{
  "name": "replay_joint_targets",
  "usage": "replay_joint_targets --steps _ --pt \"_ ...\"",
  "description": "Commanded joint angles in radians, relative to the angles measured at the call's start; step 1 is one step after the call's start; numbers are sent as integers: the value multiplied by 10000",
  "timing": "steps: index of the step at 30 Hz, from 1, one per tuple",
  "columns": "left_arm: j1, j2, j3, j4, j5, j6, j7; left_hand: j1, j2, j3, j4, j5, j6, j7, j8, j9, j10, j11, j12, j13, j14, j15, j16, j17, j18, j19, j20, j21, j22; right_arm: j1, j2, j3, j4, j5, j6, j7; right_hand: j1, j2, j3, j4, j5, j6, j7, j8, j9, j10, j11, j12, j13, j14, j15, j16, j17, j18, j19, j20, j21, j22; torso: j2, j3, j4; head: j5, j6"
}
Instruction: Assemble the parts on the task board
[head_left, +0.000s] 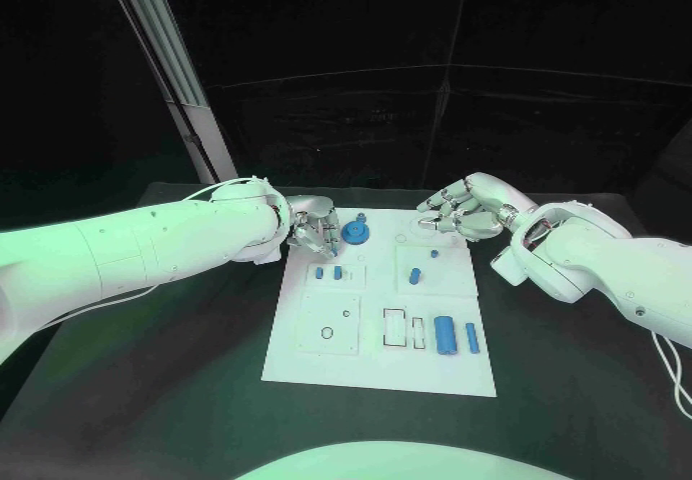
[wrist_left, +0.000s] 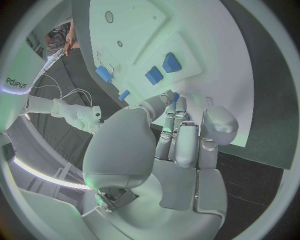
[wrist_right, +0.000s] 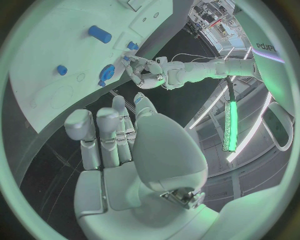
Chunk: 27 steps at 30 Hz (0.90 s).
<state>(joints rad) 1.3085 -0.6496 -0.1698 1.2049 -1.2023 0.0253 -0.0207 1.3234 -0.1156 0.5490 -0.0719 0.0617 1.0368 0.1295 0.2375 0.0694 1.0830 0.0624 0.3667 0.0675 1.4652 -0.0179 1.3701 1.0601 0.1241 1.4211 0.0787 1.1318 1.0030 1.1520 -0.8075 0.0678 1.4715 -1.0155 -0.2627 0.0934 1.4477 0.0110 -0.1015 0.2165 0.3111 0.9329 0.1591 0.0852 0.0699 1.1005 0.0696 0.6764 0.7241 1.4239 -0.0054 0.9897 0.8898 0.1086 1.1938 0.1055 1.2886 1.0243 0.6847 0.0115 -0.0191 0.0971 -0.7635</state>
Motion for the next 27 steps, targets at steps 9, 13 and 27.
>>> replay_joint_targets --steps 9,13,27 --pt "-9 49 -27 -60 0 231 -239 -199 -95 -301 10 -15 -444 179 -371 -61 -316 186 -243 -14 114 103 -70 -112 -97 -93 96 -47 -32 17 -21 5 5 -12 -25 60 73 -9 4 52 48 -41 3 20 5 -81 -2 -58 -17 -50 -11 -65 -37 104 -56 -3 -73 -40 -1 0 0 -19 -14" --pt "-9 45 -29 -58 0 258 -247 -192 -99 -326 3 -14 -499 192 -422 -61 -363 203 -269 -13 106 116 -78 -140 -92 -105 110 -67 -51 17 -24 5 2 -12 -24 57 73 -9 4 52 48 -41 3 20 5 -81 -2 -58 -17 -50 -11 -65 -37 104 -56 -3 -73 -40 -3 -1 1 -18 -18" --pt "-12 4 -32 -29 0 128 -263 -258 -364 -811 -48 -15 -1584 255 -1152 -59 -1242 340 -483 -10 38 224 -158 -383 -29 -230 229 -330 -304 16 -22 4 -42 -180 115 -176 195 -11 -4 169 57 -36 33 60 7 -429 41 -511 -484 -456 32 -1192 -1060 260 -627 28 -617 -850 -5 9 0 -33 28"
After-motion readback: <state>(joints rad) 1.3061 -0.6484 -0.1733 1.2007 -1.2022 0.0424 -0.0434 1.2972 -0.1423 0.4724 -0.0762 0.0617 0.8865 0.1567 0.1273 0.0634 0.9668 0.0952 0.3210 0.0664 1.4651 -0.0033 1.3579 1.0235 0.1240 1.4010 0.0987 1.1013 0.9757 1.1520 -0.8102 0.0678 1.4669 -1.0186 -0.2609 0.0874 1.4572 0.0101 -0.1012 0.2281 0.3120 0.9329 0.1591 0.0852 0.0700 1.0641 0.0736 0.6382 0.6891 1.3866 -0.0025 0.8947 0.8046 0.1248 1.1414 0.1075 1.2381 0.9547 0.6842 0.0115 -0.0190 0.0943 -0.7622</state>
